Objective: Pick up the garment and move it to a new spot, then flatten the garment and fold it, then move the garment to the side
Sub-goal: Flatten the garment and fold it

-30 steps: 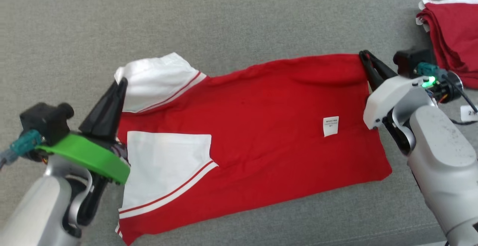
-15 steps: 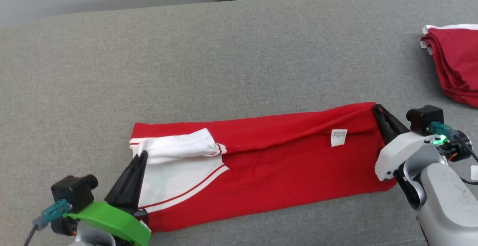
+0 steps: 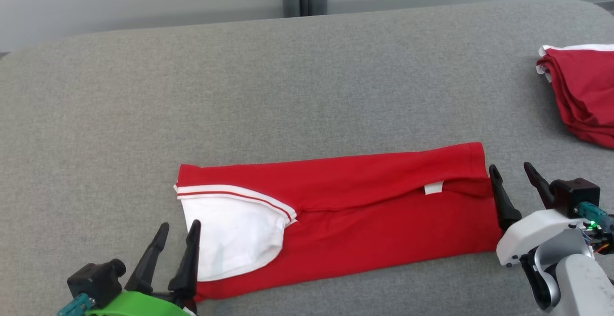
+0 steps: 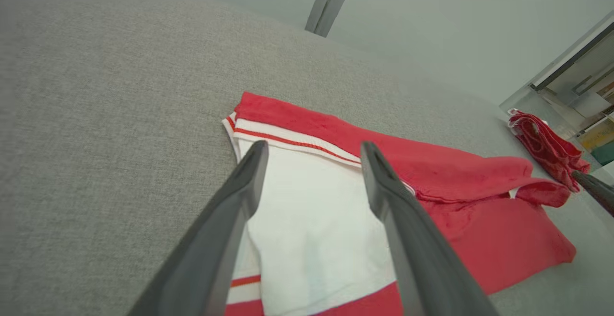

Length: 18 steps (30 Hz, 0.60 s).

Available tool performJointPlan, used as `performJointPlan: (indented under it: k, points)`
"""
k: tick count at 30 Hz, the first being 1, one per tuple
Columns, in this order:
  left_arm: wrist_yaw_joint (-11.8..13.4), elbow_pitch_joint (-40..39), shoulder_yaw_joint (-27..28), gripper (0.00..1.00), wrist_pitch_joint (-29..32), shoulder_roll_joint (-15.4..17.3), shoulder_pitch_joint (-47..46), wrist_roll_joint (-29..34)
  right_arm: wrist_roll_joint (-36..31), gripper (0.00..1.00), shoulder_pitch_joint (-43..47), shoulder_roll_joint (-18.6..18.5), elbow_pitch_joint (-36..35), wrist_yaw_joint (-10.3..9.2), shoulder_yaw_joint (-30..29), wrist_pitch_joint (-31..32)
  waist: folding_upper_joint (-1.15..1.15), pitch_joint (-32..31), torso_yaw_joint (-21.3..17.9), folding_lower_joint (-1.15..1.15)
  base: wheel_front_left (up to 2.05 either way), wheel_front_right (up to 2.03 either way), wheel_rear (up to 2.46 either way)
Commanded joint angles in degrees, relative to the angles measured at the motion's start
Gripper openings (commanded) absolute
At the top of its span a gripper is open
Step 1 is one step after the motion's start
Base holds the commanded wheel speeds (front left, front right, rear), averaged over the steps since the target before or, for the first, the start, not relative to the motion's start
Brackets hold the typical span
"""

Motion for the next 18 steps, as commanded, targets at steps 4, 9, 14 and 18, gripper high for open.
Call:
performJointPlan:
  k: [4,9,14,18]
  points:
    - [1.0,0.1,1.2,1.0,-1.3,-1.4,0.9,1.6,-1.6,1.0,2.7,1.4,-3.8,-0.08,-1.9,0.4,0.0,-1.7,0.9,0.0,0.0,0.0,0.0]
    - [1.6,1.0,1.7,1.0,-1.9,-3.5,-0.1,3.9,-2.6,1.0,2.6,2.4,-5.2,-0.08,-2.4,2.3,0.0,-2.5,1.4,0.0,0.0,0.0,0.0]
    - [1.1,2.0,2.0,1.0,-2.2,-5.0,-1.3,5.5,-3.9,1.0,0.3,2.9,-1.4,-0.08,-2.9,3.2,0.0,-2.5,2.3,0.0,0.0,0.0,0.0]
    - [0.7,3.1,2.2,1.0,-2.2,-6.0,-1.6,6.9,-4.6,1.0,-1.7,3.4,3.5,-0.08,-5.0,2.5,0.0,-2.3,3.2,0.0,0.0,0.0,0.0]
